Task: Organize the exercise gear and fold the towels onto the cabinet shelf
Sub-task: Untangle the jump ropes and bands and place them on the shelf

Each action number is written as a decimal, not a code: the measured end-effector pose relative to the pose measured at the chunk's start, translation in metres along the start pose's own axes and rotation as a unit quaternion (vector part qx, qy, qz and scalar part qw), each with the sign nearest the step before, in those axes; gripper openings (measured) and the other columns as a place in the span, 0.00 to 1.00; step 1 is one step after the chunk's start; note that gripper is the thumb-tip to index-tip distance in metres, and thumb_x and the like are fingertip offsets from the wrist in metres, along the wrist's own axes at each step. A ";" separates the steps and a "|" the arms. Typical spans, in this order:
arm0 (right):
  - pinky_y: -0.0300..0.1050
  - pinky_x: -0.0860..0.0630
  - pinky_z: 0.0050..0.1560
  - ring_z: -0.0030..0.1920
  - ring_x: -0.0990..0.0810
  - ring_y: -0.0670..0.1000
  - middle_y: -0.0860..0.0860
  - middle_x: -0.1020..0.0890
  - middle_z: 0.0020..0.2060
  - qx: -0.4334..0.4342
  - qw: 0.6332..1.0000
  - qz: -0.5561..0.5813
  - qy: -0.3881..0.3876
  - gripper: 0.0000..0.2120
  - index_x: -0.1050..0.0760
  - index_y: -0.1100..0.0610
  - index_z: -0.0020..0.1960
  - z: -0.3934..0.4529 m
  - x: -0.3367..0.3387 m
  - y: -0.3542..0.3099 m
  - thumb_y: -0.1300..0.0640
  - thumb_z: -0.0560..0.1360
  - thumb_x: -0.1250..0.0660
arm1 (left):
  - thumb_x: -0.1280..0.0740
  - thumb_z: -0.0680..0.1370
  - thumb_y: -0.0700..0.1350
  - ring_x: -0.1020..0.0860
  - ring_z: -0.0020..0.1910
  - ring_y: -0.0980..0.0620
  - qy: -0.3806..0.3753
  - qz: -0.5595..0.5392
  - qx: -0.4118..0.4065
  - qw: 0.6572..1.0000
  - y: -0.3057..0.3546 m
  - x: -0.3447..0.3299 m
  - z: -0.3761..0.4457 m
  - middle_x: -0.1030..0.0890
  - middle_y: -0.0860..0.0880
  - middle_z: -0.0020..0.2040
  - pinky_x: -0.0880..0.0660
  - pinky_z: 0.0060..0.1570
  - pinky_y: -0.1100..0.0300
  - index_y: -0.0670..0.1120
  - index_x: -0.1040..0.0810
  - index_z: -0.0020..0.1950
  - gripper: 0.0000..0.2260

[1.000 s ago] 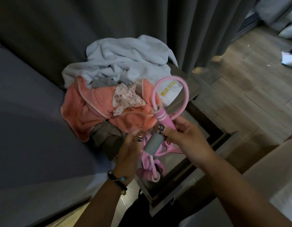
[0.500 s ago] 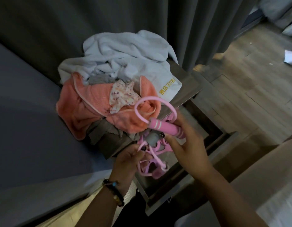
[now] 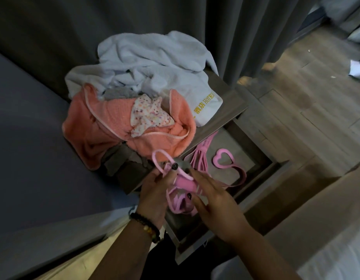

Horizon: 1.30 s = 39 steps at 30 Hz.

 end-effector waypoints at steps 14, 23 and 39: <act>0.54 0.38 0.71 0.73 0.38 0.56 0.55 0.38 0.73 -0.310 0.946 0.005 -0.090 0.29 0.41 0.54 0.75 0.039 -0.017 0.114 0.53 0.77 0.35 | 0.32 0.76 0.35 0.17 0.44 0.40 0.083 0.194 -0.050 0.976 -0.020 0.022 0.019 0.17 0.40 0.45 0.19 0.37 0.49 0.43 0.21 0.48 0.04; 0.63 0.52 0.75 0.77 0.53 0.61 0.53 0.47 0.77 -0.274 0.897 -0.165 -0.306 0.28 0.38 0.46 0.74 0.041 -0.064 0.159 0.49 0.76 0.36 | 0.35 0.75 0.30 0.20 0.31 0.53 0.105 0.193 -0.018 0.975 -0.035 0.031 0.025 0.18 0.41 0.40 0.25 0.26 0.64 0.37 0.21 0.47 0.06; 0.40 0.23 0.51 0.48 0.22 0.41 0.43 0.22 0.49 -0.086 0.995 0.009 -0.044 0.10 0.22 0.50 0.52 0.026 0.010 0.108 0.63 0.75 0.34 | 0.29 0.71 0.35 0.17 0.44 0.43 0.061 0.207 -0.016 0.976 -0.018 -0.014 0.019 0.17 0.40 0.47 0.22 0.32 0.58 0.39 0.20 0.51 0.09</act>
Point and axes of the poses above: each hand's wrist, its own z-axis towards the middle knuckle, its own x-axis out of the back of the hand, y = z × x, the point moved 2 cm from there along z, towards the middle knuckle
